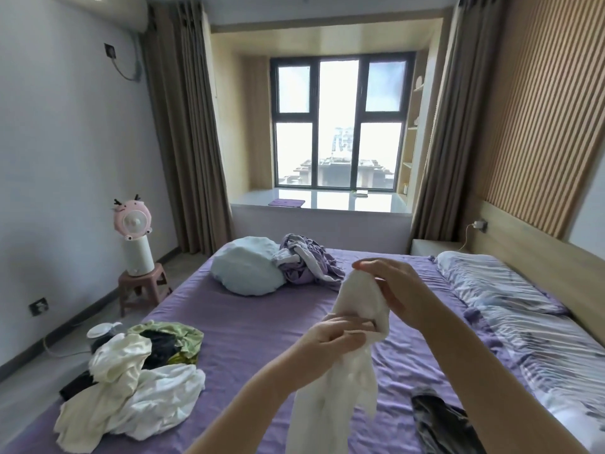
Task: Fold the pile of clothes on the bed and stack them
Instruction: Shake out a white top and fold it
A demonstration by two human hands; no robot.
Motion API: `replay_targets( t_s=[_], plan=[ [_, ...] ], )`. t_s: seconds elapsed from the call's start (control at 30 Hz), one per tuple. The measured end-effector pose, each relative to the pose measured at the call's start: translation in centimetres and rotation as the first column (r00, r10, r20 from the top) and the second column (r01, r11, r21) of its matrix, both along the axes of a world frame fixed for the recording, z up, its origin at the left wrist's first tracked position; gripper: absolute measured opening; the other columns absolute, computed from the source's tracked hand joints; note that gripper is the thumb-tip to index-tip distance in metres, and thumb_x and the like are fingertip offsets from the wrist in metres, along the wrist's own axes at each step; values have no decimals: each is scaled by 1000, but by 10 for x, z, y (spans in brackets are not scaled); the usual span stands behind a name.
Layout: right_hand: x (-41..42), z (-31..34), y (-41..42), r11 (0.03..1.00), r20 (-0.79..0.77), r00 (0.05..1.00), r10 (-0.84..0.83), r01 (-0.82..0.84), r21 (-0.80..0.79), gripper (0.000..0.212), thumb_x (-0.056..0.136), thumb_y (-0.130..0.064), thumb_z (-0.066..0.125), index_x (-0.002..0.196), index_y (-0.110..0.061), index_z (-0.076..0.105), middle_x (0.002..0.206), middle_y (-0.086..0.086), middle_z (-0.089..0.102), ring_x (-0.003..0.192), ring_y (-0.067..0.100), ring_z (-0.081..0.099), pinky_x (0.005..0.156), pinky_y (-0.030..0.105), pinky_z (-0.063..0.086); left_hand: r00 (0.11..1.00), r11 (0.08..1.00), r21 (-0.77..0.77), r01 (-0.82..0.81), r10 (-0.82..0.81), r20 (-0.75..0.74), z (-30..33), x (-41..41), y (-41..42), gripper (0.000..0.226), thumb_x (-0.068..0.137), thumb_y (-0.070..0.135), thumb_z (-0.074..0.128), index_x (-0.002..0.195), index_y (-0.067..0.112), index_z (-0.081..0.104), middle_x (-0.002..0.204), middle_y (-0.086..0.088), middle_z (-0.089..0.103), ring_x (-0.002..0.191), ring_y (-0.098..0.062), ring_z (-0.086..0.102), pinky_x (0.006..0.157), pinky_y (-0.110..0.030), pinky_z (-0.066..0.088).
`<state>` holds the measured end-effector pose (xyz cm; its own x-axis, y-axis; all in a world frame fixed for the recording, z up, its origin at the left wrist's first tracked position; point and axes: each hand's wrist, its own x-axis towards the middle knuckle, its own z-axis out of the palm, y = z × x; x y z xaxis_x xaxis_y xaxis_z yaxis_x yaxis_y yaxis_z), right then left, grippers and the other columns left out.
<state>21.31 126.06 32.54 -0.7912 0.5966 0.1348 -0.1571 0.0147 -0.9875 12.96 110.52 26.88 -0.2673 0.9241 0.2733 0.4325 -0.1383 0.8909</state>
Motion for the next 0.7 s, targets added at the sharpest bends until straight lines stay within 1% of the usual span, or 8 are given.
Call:
replay_targets(
  t_s=[0.1, 0.2, 0.27, 0.33, 0.43, 0.5, 0.57, 0.7],
  plan=[
    [-2, 4, -2, 993, -6, 999, 48, -47, 109, 12, 83, 0, 66, 82, -12, 69, 74, 2, 67, 69, 12, 59, 61, 20, 50, 976, 948, 242, -205, 215, -17, 11, -9, 0, 28, 75, 37, 60, 82, 16, 77, 89, 4, 70, 98, -12, 58, 91, -27, 43],
    [5, 12, -3, 979, 2, 992, 128, -127, 158, 16, 83, 0, 66, 83, -16, 68, 77, 1, 69, 70, 11, 61, 64, 22, 52, 930, 870, 355, -343, 367, 1, 26, -32, 14, 16, 76, 14, 75, 92, 14, 70, 92, 4, 65, 90, -1, 56, 80, -19, 41],
    [13, 17, -2, 968, 19, 984, 177, -177, 176, 17, 82, -1, 66, 85, -18, 69, 83, 4, 69, 73, 14, 63, 65, 25, 54, 987, 964, 214, -157, 163, -7, 34, -43, 25, 47, 78, 4, 75, 119, 20, 58, 111, 14, 59, 95, 19, 51, 82, -5, 38],
    [20, 21, -1, 954, 41, 981, 191, -195, 226, 18, 83, -1, 65, 88, -18, 69, 90, 6, 70, 79, 17, 64, 70, 27, 56, 1000, 999, 47, 23, -23, -11, 37, -47, 37, 64, 80, 5, 74, 136, 20, 46, 122, 14, 56, 108, 17, 50, 91, -8, 40],
    [31, 30, 2, 934, 62, 995, 73, -90, 347, 21, 83, -4, 67, 90, -23, 71, 93, 3, 72, 82, 14, 65, 71, 25, 55, 990, 992, -21, 122, -120, 74, 35, -46, 52, 30, 82, 4, 73, 109, 3, 62, 98, -3, 64, 92, -14, 59, 89, -34, 49],
    [40, 38, 7, 928, 30, 999, -24, 11, 372, 25, 83, -5, 68, 96, -26, 71, 94, 0, 74, 81, 11, 66, 69, 22, 54, 986, 988, -68, 142, -134, 103, 32, -46, 57, 12, 83, 8, 73, 82, 8, 61, 73, 7, 58, 70, -6, 53, 68, -21, 46],
    [53, 47, 13, 923, -24, 994, -110, 111, 369, 28, 83, -7, 69, 101, -28, 69, 92, -3, 74, 79, 8, 67, 69, 21, 54, 985, 983, -105, 152, -141, 99, 23, -45, 57, 24, 83, 11, 73, 69, 14, 54, 62, 11, 48, 59, -3, 45, 59, -17, 37],
    [74, 55, 23, 807, -84, 938, -338, 334, 487, 22, 85, -9, 68, 104, -22, 69, 79, -13, 72, 68, -4, 62, 61, 9, 48, 960, 955, -187, 230, -191, 205, 0, -46, 48, 21, 85, 9, 71, 73, 14, 55, 62, 11, 52, 56, -1, 50, 57, -15, 43]
  ],
)
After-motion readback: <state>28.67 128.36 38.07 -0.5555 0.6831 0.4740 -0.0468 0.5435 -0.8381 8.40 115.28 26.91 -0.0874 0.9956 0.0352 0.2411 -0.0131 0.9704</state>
